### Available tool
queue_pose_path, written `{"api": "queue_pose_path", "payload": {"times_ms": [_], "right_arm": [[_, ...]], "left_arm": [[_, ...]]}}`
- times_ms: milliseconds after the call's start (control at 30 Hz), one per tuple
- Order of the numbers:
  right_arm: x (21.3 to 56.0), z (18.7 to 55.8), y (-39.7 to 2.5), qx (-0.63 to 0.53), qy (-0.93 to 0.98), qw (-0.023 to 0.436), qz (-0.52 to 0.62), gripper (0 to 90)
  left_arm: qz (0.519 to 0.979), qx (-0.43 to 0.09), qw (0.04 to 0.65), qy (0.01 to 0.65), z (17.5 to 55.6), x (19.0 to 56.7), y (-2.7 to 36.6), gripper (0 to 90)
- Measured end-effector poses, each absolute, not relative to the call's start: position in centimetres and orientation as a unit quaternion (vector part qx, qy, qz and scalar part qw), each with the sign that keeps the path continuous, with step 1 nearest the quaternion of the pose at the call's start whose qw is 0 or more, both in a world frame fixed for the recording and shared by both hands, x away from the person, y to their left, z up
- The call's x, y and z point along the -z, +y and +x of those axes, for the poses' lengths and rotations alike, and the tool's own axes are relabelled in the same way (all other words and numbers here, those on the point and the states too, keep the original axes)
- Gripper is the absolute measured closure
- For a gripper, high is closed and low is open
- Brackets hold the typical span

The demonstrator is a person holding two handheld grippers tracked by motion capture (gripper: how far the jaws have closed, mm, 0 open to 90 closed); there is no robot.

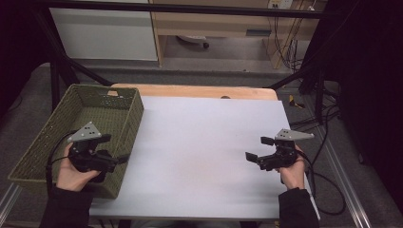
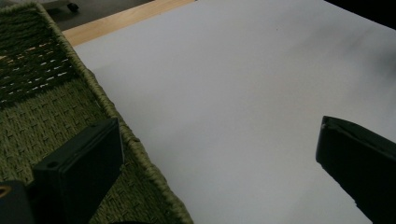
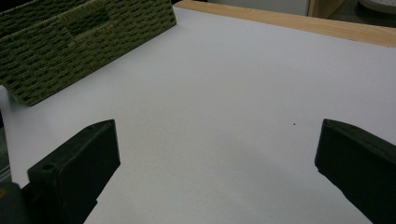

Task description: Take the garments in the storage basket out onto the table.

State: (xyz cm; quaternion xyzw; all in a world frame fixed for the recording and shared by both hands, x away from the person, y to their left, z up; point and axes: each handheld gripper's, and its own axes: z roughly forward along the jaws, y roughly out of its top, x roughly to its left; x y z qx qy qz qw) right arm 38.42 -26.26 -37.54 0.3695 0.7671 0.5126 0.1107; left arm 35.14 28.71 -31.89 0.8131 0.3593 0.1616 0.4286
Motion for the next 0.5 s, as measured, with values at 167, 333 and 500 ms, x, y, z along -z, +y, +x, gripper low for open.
{"api": "queue_pose_path", "payload": {"times_ms": [167,333,500], "right_arm": [[37.5,38.4,-26.3,-0.513,0.766,0.11,0.371,0.7],[37.5,38.4,-26.3,-0.513,0.766,0.109,0.372,0.7],[37.5,38.4,-26.4,-0.515,0.765,0.11,0.371,0.7]], "left_arm": [[0.811,-0.164,0.427,0.365,35.0,31.8,29.2,0.6],[0.808,-0.168,0.424,0.374,34.9,31.7,30.0,0.3],[0.802,-0.172,0.422,0.385,34.7,31.6,30.9,0.1]]}}
